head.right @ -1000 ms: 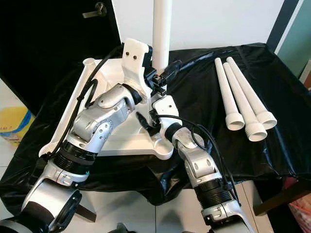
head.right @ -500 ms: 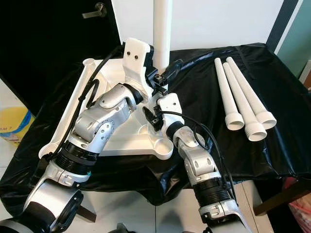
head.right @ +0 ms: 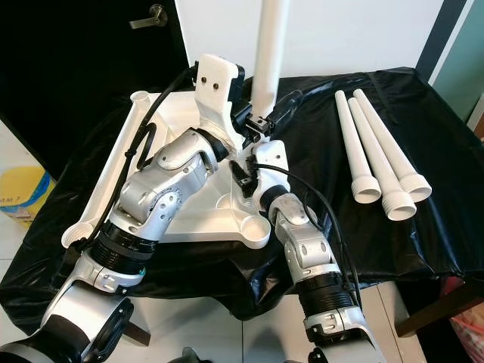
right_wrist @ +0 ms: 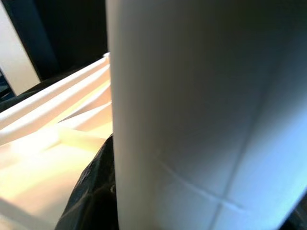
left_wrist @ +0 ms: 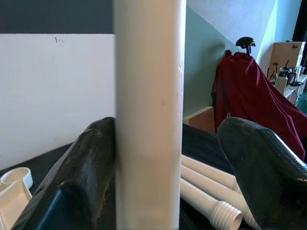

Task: Building children table

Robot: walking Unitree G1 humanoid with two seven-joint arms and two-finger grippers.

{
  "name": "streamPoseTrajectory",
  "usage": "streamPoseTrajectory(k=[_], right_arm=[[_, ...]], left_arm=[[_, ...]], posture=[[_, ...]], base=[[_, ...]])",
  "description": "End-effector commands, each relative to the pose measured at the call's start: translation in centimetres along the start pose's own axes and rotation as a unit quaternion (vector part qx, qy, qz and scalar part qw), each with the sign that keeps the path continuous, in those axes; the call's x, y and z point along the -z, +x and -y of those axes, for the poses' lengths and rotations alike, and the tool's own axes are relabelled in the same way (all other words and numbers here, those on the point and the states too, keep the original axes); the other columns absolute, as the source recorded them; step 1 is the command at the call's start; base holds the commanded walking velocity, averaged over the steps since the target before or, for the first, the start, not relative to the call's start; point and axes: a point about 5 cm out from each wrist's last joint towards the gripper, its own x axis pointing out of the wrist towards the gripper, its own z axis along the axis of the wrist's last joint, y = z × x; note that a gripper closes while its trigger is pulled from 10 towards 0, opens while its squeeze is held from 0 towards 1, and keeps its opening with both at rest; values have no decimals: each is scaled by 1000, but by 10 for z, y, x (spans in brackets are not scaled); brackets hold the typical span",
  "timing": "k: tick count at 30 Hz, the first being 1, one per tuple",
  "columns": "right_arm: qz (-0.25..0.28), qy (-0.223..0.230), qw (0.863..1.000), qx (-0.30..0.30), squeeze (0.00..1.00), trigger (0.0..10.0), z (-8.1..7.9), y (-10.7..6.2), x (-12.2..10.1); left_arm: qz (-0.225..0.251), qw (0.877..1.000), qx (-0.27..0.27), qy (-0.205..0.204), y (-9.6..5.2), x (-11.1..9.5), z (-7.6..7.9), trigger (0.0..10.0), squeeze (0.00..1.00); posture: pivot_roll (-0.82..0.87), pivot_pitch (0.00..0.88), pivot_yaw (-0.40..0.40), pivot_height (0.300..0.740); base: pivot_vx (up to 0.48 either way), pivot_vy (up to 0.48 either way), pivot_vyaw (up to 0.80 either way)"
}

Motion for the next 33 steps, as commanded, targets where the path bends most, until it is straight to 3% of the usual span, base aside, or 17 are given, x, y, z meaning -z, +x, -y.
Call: streamPoseTrajectory(k=[1,7,12,19,23,25,33], right_arm=[[8,11,1000,12,0,10000,2,4,-5],[21,23,998,61,0,10000,17,4,-9],[46,3,994,101,0,10000,30,-1,-13],[57,-8,992,109,0,10000,33,-6,-12],[66,-21,992,108,0,10000,34,-11,-11],[75,-32,991,107,0,10000,35,-14,-10],[82,-42,988,123,0,10000,40,-21,-5]], left_arm=[[14,996,82,11,-3,-4,10,10000,0],[18,997,71,17,-9,-4,4,10000,0],[3,999,43,25,-19,4,-6,10000,0],[-11,999,17,33,-26,13,-14,10000,0],[-16,1000,-16,6,-33,22,-21,10000,0],[-26,998,-57,-13,-42,34,-31,10000,0],[-51,992,-117,-9,-63,53,-49,10000,0]], posture=[[-123,0,69,740],[-121,0,66,740],[-119,0,60,740],[-117,0,55,740],[-118,0,55,740],[-119,0,55,740],[-119,0,55,740]], base=[[0,0,0],[0,0,0],[0,0,0],[0,0,0],[0,0,0],[0,0,0],[0,0,0]])
